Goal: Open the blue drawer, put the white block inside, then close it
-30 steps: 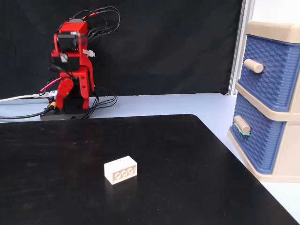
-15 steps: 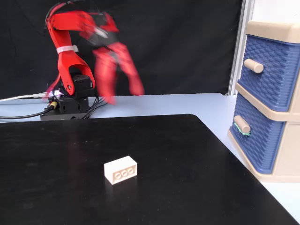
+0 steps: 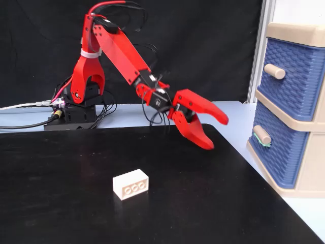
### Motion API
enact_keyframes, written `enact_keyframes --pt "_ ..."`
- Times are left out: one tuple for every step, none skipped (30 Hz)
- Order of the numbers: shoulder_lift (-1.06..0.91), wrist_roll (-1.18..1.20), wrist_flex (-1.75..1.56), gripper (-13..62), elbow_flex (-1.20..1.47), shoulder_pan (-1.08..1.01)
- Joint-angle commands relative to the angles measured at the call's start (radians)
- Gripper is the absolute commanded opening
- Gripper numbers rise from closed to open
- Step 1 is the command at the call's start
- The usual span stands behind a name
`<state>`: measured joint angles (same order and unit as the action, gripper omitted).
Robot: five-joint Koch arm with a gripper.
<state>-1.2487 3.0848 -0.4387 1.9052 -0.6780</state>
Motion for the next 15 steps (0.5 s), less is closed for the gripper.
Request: enact_keyframes --pt "0.003 0.046 -0.11 33.5 -0.072 -0.012" --pt "0.021 0.046 -0.11 33.5 -0.089 -0.003" --pt "0.04 0.046 -0.112 33.4 -0.107 0.009" --pt "0.057 0.046 -0.114 33.1 -0.127 0.026" --pt "0.075 0.046 -0.114 32.7 -0.15 0.038" --pt "0.101 0.046 -0.118 32.3 -0.186 0.048" --pt "0.123 0.046 -0.123 32.1 -0.213 0.048" --pt "0.143 0.046 -0.127 32.1 -0.241 0.049" --pt "0.16 0.044 -0.132 32.0 -0.267 0.051" --pt "0.176 0.044 -0.133 32.1 -0.29 0.051" --pt "0.193 0.044 -0.135 32.0 -0.314 0.058" --pt "0.206 0.043 -0.135 31.8 -0.331 0.071" --pt "0.216 0.043 -0.137 31.1 -0.348 0.081" --pt "0.229 0.041 -0.137 30.4 -0.367 0.089" --pt "0.244 0.038 -0.137 29.7 -0.388 0.094"
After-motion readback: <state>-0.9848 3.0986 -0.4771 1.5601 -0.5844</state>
